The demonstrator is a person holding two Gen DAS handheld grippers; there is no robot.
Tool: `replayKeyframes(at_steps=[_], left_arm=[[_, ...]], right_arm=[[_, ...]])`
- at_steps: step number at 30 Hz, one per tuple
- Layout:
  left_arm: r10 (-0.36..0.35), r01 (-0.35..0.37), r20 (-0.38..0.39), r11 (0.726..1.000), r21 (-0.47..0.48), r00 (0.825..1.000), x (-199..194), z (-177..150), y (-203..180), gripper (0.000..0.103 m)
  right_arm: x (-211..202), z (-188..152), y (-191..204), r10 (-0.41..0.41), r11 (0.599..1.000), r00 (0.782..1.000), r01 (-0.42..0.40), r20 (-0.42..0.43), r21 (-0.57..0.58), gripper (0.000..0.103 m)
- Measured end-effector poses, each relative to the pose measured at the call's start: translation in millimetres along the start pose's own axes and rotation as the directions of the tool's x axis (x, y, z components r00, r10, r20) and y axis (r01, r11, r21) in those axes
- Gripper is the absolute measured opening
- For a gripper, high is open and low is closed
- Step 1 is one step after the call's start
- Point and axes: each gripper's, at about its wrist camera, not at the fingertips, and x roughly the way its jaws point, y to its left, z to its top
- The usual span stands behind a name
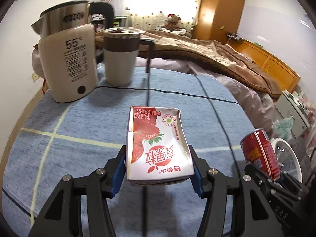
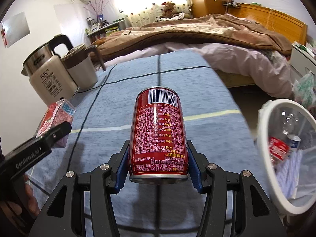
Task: Collect trash
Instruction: 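Carry the carton and red can over the mesh bin and open both tools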
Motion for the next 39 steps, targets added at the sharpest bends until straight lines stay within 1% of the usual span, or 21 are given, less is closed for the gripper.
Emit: replayKeyframes(at_steps=[5, 7, 12, 14, 20, 22, 24, 31, 39], left_arm=[[-0.01, 0.01, 0.006, 0.998, 0.056, 1.0, -9, -12, -28, 0.059], [-0.034, 0.034, 0.001, 0.997, 0.067, 0.999, -11, -16, -38, 0.059], [-0.056, 0.055, 0.005, 0.994, 0.091, 0.998, -17, -21, -58, 0.059], [-0.054, 0.052, 0.017, 0.993, 0.11, 0.998, -20, -22, -67, 0.059], [-0.107, 0.104, 0.018, 0.985, 0.14, 0.994, -25, -27, -93, 0.059], [-0.122, 0.118, 0.014, 0.981, 0.152, 0.992, -27, -30, -103, 0.059], [-0.124, 0.119, 0.017, 0.977, 0.178, 0.992, -27, -32, -115, 0.059], [-0.175, 0.17, 0.005, 0.961, 0.218, 0.984, -27, -37, -153, 0.059], [-0.243, 0.243, -0.034, 0.933, 0.265, 0.969, -22, -43, -199, 0.059]], right_arm=[[-16, -5, -24, -0.031, 0.999, 0.999, 0.031, 0.008, 0.032, 0.053], [-21, -8, -33, -0.035, 0.998, 0.999, 0.034, 0.015, 0.043, 0.053], [-32, -12, -52, -0.059, 0.996, 0.998, 0.057, 0.025, 0.068, 0.053], [-36, -13, -61, -0.07, 0.995, 0.997, 0.067, 0.03, 0.076, 0.053], [-53, -19, -89, -0.104, 0.989, 0.993, 0.098, 0.049, 0.114, 0.053], [-60, -20, -101, -0.118, 0.986, 0.992, 0.11, 0.053, 0.125, 0.053], [-65, -22, -111, -0.132, 0.983, 0.99, 0.123, 0.055, 0.138, 0.053], [-84, -29, -143, -0.178, 0.97, 0.982, 0.163, 0.067, 0.18, 0.053], [-99, -33, -176, -0.229, 0.954, 0.971, 0.21, 0.066, 0.216, 0.053]])
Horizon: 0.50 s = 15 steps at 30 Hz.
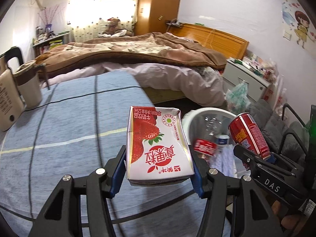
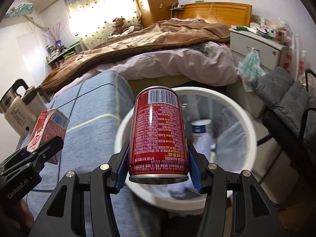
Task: Collect trash
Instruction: 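Carry the carton and red can over the mesh bin and open both tools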
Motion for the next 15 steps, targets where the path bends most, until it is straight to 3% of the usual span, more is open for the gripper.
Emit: replayKeyframes(at_steps=[15], left_arm=[[-0.075, 0.085, -0.1, 0.992, 0.096, 0.992, 44, -1, -68, 0.059]], right_arm=[[16, 3, -59, -0.073, 0.996, 0.996, 0.075, -0.045, 0.039, 0.054]])
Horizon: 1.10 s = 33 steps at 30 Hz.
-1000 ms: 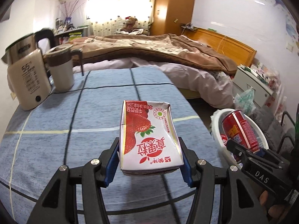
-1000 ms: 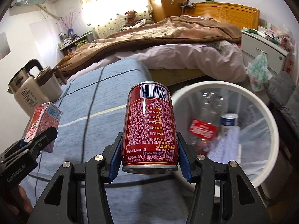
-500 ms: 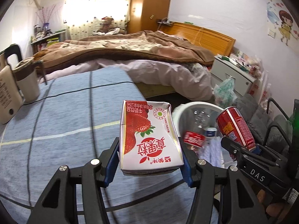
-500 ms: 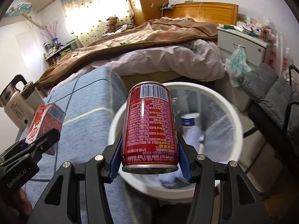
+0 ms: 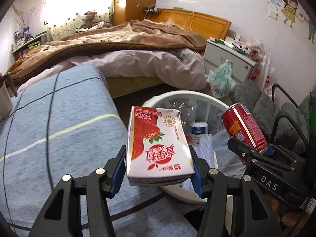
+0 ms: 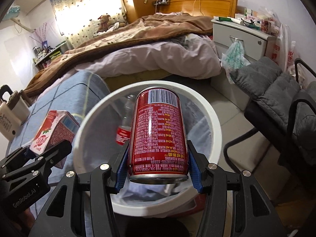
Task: Collect trash
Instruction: 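Carry the carton and red can over the mesh bin and open both tools, then pull both open tools back from the bin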
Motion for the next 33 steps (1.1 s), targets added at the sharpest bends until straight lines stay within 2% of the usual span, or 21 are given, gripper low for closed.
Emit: replayKeyframes(at_steps=[9, 11, 16, 22, 25, 33], left_arm=[[-0.021, 0.022, -0.04, 1.0, 0.014, 0.999, 16, 2, -13, 0.059], [-0.019, 0.019, -0.043, 1.0, 0.007, 0.999, 17, 2, -11, 0.063], [-0.018, 0.018, -0.025, 1.0, -0.003, 1.0, 12, 2, -9, 0.071], [-0.003, 0.003, -0.009, 1.0, -0.001, 1.0, 4, 0, -8, 0.071], [-0.017, 0.017, -0.007, 1.0, -0.017, 1.0, 0, -2, -5, 0.071], [0.013, -0.011, 0.057, 1.0, -0.028, 0.998, -25, -11, 2, 0.071]], right_arm=[[15, 0, -11, -0.035, 0.999, 0.999, 0.034, -0.04, -0.031, 0.054], [16, -1, -10, -0.041, 0.998, 0.998, 0.039, -0.038, -0.042, 0.054], [13, -1, -10, -0.043, 0.998, 0.999, 0.042, -0.026, -0.042, 0.056], [7, -3, -8, -0.032, 0.999, 0.999, 0.031, -0.017, -0.032, 0.057], [1, -6, -6, -0.026, 0.999, 1.0, 0.026, -0.007, -0.023, 0.057], [-24, -20, 1, -0.022, 0.999, 0.999, 0.024, 0.046, -0.037, 0.057]])
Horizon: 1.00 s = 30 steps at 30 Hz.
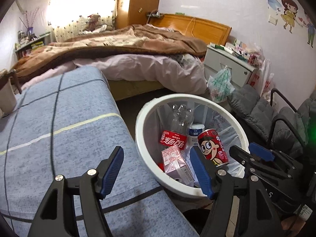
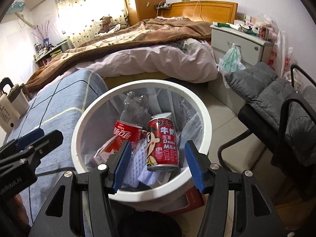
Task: Collect trash
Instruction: 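Pull both open tools back from the bin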
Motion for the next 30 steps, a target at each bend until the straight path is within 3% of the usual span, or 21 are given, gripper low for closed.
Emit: replayKeyframes(at_steps=[10, 18, 30], left_arm=[[0.012, -0.013, 0.067, 1.0, 0.007, 0.998, -33, -14, -1, 0.072], [0.112, -0.114, 0.139, 0.993, 0.003, 0.984, -55, -31, -4, 0.072], [0.111, -0.11, 0.182, 0.994, -0.019, 0.977, -76, -53, -2, 0.072]], right_arm=[[-25, -16, 4, 0.015, 1.0, 0.999, -0.016, 0.051, 0.004, 0.057], [-41, -34, 7, 0.039, 0.999, 0.995, -0.04, 0.096, 0.003, 0.057], [-69, -55, 13, 0.036, 0.999, 0.987, -0.036, 0.159, -0.002, 0.057]])
